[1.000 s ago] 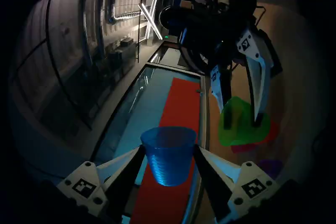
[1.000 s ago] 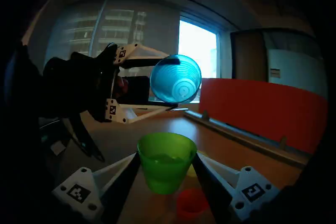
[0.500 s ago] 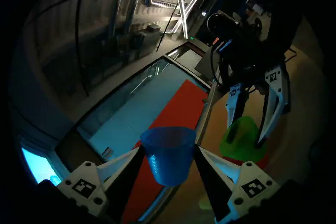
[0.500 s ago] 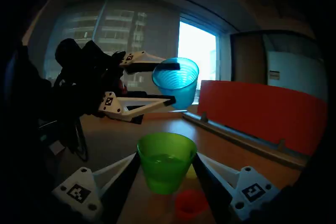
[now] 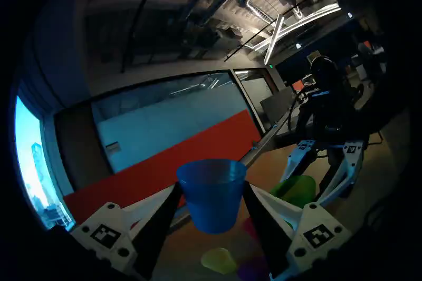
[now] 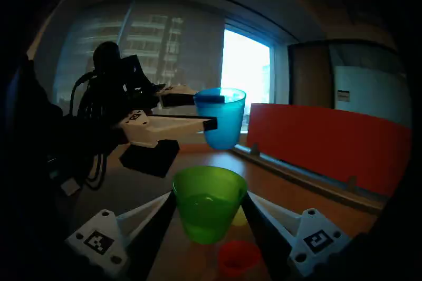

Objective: Pour water

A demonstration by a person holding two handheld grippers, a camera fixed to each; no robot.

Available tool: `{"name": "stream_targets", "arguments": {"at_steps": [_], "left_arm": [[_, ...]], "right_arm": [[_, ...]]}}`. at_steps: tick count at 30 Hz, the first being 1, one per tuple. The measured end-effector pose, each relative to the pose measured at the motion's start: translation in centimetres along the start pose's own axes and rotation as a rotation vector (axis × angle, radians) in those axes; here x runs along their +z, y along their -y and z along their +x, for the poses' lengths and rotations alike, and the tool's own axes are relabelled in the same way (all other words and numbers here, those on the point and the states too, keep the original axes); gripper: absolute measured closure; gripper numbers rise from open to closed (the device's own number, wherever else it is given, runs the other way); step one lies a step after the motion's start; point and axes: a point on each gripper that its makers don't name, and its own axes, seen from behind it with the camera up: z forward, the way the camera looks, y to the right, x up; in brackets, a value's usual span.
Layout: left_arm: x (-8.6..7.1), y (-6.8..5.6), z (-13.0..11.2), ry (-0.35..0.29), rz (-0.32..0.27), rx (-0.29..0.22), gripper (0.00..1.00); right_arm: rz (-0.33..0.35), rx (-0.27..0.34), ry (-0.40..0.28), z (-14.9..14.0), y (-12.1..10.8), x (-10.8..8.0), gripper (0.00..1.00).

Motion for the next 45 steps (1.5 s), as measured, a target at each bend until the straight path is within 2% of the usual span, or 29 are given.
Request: {"name": "stream_targets", "arguments": {"at_steps": [3,10,15,25,39,45], "left_arm": [[0.0,-0.4,-0.3,0.006,-0.022,-0.073,0.17],[0.1,-0.5,-1.2,0.026,-0.036,-0.229,0.17],[0.0,-0.5,-1.9,0.048,-0.044,-0.306,0.17],[-0.3,-1.1,-2.9,0.091,-0.062,-0.351,0.17],[-1.9,-1.8,-6.3,0.215,-0.076,-0.33,0.17],[-2.7,-3.0,-7.6,0.263,-0.108,-0.337,0.16]], "right_arm": [[-0.002,-0.001,-0.001,0.1,0.0,0.0,0.11],[-0.006,-0.003,0.0,0.2,-0.1,-0.1,0.11],[-0.011,-0.003,-0.001,0.2,-0.2,-0.2,0.12],[-0.01,-0.004,0.006,0.3,-0.1,-0.5,0.12],[0.012,0.01,0.048,-0.7,0.4,-0.7,0.11],[0.035,0.019,0.079,-1.6,1.0,-0.9,0.11]]}}
